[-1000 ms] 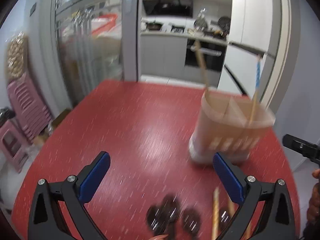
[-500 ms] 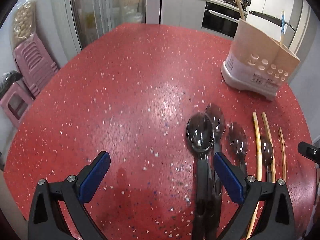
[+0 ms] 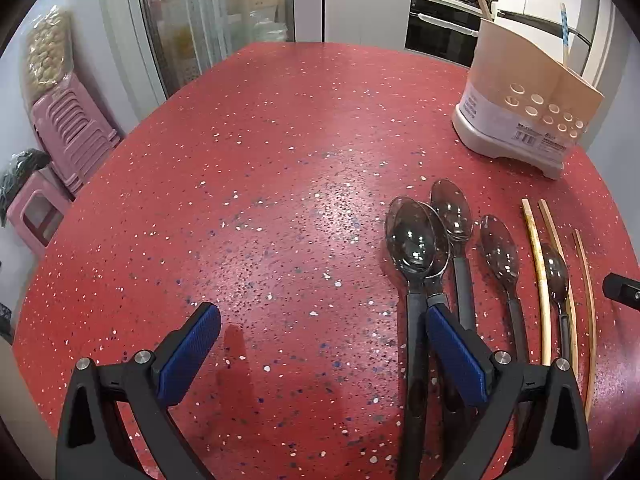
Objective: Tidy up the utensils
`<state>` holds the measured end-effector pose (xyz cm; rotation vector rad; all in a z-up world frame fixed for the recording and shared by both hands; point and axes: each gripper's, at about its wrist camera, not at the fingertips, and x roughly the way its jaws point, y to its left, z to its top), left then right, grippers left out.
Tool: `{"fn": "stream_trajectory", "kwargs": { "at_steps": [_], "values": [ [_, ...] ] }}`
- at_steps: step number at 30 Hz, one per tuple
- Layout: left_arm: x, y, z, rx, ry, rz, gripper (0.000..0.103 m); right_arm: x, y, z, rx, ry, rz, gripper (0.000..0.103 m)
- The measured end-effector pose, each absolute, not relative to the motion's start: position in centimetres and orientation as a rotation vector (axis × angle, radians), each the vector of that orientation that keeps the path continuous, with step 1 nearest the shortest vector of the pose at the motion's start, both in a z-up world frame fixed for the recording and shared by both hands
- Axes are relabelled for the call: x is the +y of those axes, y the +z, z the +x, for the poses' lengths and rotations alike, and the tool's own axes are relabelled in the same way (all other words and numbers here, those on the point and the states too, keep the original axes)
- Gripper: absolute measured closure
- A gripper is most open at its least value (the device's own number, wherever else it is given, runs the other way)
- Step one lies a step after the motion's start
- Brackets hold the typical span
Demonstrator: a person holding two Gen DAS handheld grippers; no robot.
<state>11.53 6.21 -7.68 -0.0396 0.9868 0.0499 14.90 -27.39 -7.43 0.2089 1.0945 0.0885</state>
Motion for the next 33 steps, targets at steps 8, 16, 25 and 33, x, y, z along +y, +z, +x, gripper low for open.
{"fn": "stream_trajectory", "kwargs": {
  "at_steps": [8, 16, 25, 33],
  "values": [
    [5.9, -7.4, 11.7, 0.975, 0.032, -0.002, 0.0, -26.2, -8.2, 15.3, 1.12, 0.033, 0.123, 0.023],
    [6.4, -7.1, 12.7, 0.996, -0.012, -0.005, 0.0, -24.0, -9.6, 16.3, 1.142, -0.017, -0.022, 0.038],
    [5.0, -7.2, 13.8, 1.043, -0.077, 0.045, 0.001, -22.5, -9.4, 16.2, 1.148, 0.016, -0.069, 0.053],
    [3.9, -6.5, 13.9, 1.062, -0.155, 0.065, 0.028, -22.3, -9.1, 16.6, 1.168, 0.035, -0.068, 0.068]
  ]
}}
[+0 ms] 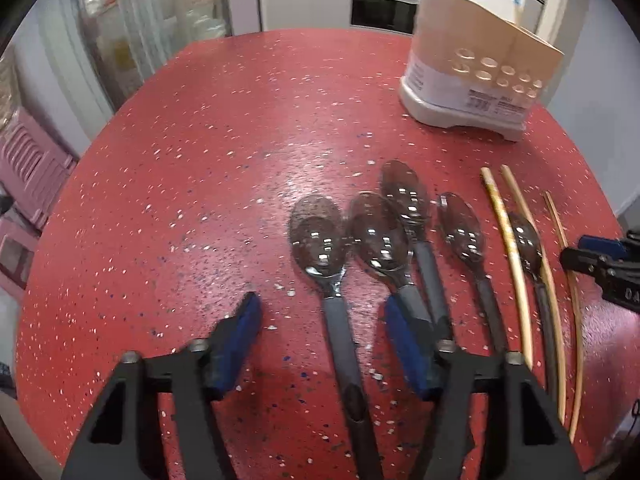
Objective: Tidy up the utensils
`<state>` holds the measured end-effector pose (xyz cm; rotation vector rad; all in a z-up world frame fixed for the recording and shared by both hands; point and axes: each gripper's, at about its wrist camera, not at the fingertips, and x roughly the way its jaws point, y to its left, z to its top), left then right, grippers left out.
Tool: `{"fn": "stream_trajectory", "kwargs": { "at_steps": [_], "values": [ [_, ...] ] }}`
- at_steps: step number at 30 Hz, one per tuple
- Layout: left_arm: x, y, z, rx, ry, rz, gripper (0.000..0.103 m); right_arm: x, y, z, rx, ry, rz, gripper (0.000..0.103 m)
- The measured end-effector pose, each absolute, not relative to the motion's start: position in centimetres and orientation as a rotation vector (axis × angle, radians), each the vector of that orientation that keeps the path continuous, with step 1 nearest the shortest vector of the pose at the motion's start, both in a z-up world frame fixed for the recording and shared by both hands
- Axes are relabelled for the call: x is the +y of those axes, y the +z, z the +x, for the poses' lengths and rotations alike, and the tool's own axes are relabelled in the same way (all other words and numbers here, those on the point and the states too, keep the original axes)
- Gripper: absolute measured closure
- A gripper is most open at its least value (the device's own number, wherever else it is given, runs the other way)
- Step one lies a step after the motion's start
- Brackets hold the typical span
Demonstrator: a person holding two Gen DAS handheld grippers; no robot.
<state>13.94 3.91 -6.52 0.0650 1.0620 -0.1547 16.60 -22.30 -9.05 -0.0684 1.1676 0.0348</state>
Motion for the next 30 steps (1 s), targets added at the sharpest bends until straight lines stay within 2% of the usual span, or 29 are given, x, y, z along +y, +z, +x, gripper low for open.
{"fn": "stream_trajectory", "kwargs": {
  "at_steps": [1, 2, 4, 7, 15, 30],
  "values": [
    [3.6, -6.4, 14.0, 1.064, -0.166, 0.071, 0.037, -22.5, -9.0, 16.7, 1.168, 0.038, -0.071, 0.073],
    [3.3, -6.3, 13.9, 1.067, -0.181, 0.079, 0.041, -22.5, -9.0, 16.8, 1.171, 0.043, -0.072, 0.08],
    [2.7, -6.2, 13.6, 1.066, -0.194, 0.095, 0.061, -22.6, -9.1, 16.9, 1.173, 0.051, -0.069, 0.09],
    [2.5, -6.0, 13.5, 1.059, -0.184, 0.084, 0.065, -22.7, -8.9, 16.8, 1.168, 0.066, -0.058, 0.095],
    [4.6, -4.7, 12.1, 0.982, -0.174, -0.063, 0.066, -24.7, -8.0, 15.6, 1.108, 0.162, 0.07, 0.097],
    [5.2, 2.0, 10.5, 0.794, -0.202, -0.155, 0.066, -26.1, -0.6, 12.8, 0.834, 0.31, 0.207, 0.097]
  ]
}}
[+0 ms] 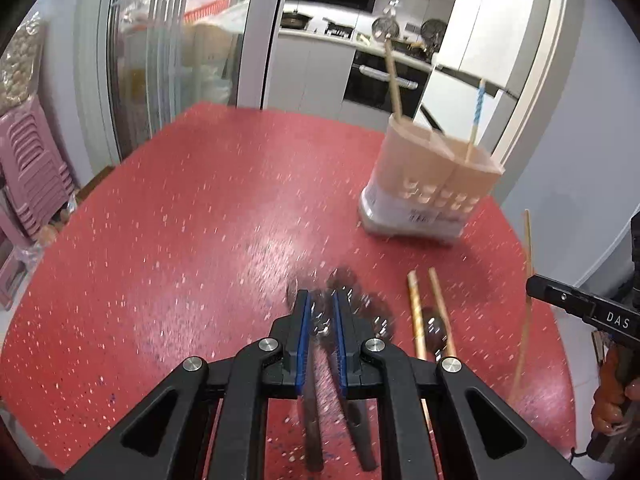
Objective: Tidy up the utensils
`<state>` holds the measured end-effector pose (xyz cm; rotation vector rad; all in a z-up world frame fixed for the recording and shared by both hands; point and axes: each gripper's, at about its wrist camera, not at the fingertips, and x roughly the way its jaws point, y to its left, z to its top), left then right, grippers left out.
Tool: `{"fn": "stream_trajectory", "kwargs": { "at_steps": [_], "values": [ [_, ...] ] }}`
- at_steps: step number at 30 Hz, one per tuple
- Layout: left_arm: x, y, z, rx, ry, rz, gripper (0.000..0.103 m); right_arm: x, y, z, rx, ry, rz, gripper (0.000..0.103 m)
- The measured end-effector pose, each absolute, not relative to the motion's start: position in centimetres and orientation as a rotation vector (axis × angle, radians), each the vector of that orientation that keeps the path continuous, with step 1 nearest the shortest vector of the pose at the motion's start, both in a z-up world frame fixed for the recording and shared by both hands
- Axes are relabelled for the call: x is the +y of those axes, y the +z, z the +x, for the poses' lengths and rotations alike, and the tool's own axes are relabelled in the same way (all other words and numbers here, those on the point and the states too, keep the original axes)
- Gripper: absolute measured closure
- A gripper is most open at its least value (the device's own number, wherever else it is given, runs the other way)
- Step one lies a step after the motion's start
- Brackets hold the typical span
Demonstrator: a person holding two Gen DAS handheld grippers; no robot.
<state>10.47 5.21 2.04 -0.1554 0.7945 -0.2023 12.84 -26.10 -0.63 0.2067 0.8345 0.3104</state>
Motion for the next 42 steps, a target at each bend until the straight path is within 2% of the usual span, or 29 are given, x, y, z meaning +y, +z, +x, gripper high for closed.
{"fn": "stream_trajectory", "kwargs": {
  "at_steps": [5, 15, 18, 19, 21, 25, 30, 32, 36, 38, 39, 42],
  "values": [
    [4.7, 3.3, 11.2, 0.774, -0.215, -0.143, 0.066, -26.7, 1.4, 13.0, 0.776, 0.322, 0.239, 0.097],
    [5.8, -1.4, 11.3, 0.938, -0.06, -0.145, 0.066, -25.8, 0.6, 12.9, 0.79, 0.354, 0.247, 0.097],
    [6.3, -2.2, 11.2, 0.94, -0.04, -0.152, 0.065, -25.7, 0.7, 12.8, 0.779, 0.362, 0.244, 0.097],
    [6.4, -2.5, 11.1, 0.935, -0.029, -0.144, 0.046, -25.7, 0.8, 12.7, 0.771, 0.365, 0.239, 0.097],
    [6.5, -2.7, 11.0, 0.941, -0.007, -0.135, 0.0, -25.6, 1.0, 12.4, 0.757, 0.371, 0.231, 0.097],
    [6.1, -2.7, 11.0, 0.918, 0.021, -0.086, 0.0, -25.5, 1.3, 12.1, 0.745, 0.375, 0.227, 0.097],
    [5.9, -4.3, 12.8, 0.983, 0.017, -0.06, 0.0, -25.6, 1.1, 12.0, 0.748, 0.38, 0.24, 0.097],
    [5.9, -5.2, 13.4, 1.03, 0.007, -0.062, 0.005, -25.8, 1.2, 12.0, 0.745, 0.382, 0.239, 0.097],
    [6.0, -6.5, 14.0, 1.081, -0.012, -0.075, 0.023, -26.0, 1.3, 11.8, 0.736, 0.38, 0.241, 0.097],
    [5.6, -6.4, 13.8, 1.07, -0.022, -0.041, 0.041, -26.0, 1.4, 11.8, 0.732, 0.38, 0.242, 0.097],
    [5.4, -6.4, 13.8, 1.066, -0.032, -0.02, 0.064, -26.1, 1.5, 11.8, 0.73, 0.38, 0.242, 0.097],
    [5.5, -6.2, 13.5, 1.063, -0.068, -0.055, 0.066, -26.1, 1.7, 11.8, 0.725, 0.383, 0.242, 0.097]
  ]
}}
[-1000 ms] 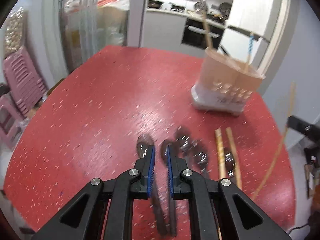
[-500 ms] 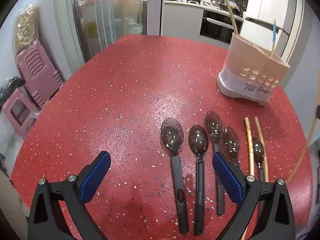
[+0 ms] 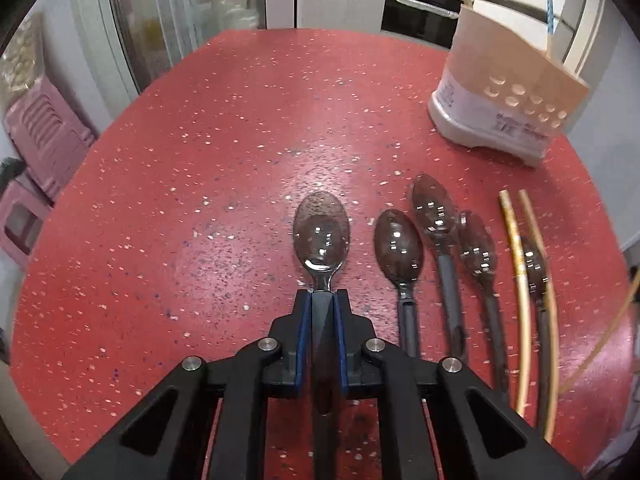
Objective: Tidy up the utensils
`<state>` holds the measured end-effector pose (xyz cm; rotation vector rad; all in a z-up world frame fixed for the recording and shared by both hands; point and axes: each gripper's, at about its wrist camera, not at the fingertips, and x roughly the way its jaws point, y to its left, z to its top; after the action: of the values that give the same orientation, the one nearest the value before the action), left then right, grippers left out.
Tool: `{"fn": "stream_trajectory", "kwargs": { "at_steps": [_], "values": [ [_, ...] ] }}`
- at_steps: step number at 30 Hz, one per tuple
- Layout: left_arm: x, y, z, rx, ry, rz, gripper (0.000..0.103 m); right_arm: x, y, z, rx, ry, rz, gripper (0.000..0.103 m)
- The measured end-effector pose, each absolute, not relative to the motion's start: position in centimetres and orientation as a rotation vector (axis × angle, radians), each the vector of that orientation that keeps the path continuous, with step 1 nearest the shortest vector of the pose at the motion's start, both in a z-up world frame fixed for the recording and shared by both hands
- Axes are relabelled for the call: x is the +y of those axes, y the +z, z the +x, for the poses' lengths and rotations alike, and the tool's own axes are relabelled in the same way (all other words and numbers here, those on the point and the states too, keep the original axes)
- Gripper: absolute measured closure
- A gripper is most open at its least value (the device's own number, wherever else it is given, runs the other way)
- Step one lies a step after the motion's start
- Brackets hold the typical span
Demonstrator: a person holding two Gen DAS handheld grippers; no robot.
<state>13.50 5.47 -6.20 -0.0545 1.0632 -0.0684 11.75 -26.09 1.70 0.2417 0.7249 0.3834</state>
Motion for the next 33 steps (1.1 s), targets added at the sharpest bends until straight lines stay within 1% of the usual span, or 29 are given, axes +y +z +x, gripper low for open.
{"fn": "stream_trajectory", "kwargs": {
  "at_steps": [5, 9, 16, 20, 27, 33],
  "values": [
    [5.7, -4.8, 12.4, 1.002, -0.093, -0.107, 0.066, -26.2, 2.4, 11.7, 0.704, 0.388, 0.236, 0.097],
    [5.9, -2.5, 12.1, 0.94, -0.106, -0.135, 0.066, -26.5, 3.3, 11.8, 0.686, 0.393, 0.241, 0.097],
    [5.0, 3.6, 13.0, 0.787, -0.151, -0.185, 0.066, -27.0, 6.0, 12.8, 0.638, 0.393, 0.227, 0.097],
    [4.3, 7.4, 14.0, 0.69, -0.194, -0.218, 0.066, -27.2, 8.4, 13.8, 0.587, 0.378, 0.193, 0.097],
    [1.6, 12.2, 18.9, 0.556, -0.274, -0.238, 0.066, -27.6, 13.1, 16.2, 0.495, 0.355, 0.157, 0.097],
    [-0.7, 14.4, 22.9, 0.478, -0.325, -0.257, 0.066, -28.0, 16.4, 19.7, 0.434, 0.331, 0.144, 0.097]
  ]
}}
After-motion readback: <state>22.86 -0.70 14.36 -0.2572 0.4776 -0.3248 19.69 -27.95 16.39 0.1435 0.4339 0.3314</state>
